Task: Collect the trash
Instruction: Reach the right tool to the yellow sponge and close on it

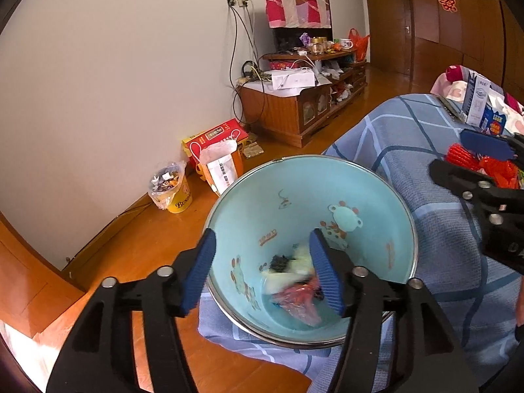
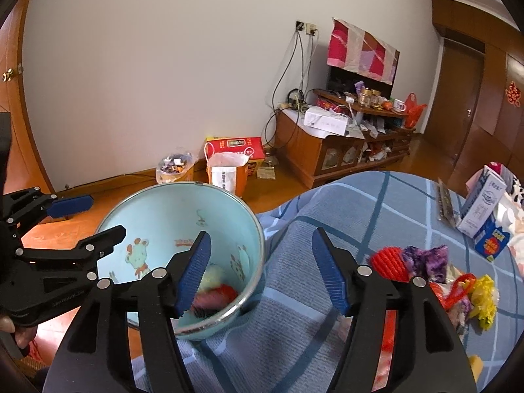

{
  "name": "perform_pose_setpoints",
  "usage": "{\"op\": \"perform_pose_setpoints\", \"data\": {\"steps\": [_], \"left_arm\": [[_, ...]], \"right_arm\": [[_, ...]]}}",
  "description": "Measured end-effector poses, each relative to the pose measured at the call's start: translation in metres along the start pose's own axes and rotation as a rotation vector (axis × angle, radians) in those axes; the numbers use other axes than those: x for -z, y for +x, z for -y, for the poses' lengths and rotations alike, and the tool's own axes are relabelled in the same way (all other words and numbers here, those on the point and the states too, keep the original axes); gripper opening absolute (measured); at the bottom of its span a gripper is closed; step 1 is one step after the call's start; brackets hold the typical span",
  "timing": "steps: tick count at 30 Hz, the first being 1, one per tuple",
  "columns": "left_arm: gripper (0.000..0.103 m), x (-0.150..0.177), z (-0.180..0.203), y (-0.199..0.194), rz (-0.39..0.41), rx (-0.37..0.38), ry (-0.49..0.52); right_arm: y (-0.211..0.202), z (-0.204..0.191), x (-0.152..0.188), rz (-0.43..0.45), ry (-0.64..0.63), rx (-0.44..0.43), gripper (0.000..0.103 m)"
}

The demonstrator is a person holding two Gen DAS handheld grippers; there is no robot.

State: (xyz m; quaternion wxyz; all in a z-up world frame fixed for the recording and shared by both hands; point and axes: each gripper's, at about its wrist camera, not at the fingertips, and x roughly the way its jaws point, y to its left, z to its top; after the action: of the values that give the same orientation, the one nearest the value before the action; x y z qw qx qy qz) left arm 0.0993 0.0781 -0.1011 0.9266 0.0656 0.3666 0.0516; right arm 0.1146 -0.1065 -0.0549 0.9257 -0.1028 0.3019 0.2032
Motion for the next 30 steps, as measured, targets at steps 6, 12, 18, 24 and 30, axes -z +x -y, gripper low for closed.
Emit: {"op": "perform_pose_setpoints", "data": {"steps": [6, 12, 18, 24, 30], "left_arm": [[0.064, 0.013, 0.023, 0.006, -0.033, 0.021, 0.046], [0.068, 0.023, 0.056, 0.004, -0.052, 0.061, 0.109], [0.069, 0.026, 0.090, -0.004, -0.047, 0.110, 0.170], [0.070, 0.021, 0.127, -0.014, -0.026, 0.160, 0.204], [0.073, 0.017, 0.146, -0.010, -0.008, 0.145, 0.205]], "right_arm": [[-0.037, 0.025, 0.017, 0.010, 0.032, 0.066, 0.068], [-0.094, 0.073, 0.059, 0.014, 0.117, 0.183, 0.074], [-0.128, 0.134, 0.107, -0.036, 0.238, 0.337, 0.077], [-0.130, 0.169, 0.143, -0.093, 0.340, 0.397, 0.077], [-0.120, 0.175, 0.143, -0.106, 0.363, 0.417, 0.077]]}}
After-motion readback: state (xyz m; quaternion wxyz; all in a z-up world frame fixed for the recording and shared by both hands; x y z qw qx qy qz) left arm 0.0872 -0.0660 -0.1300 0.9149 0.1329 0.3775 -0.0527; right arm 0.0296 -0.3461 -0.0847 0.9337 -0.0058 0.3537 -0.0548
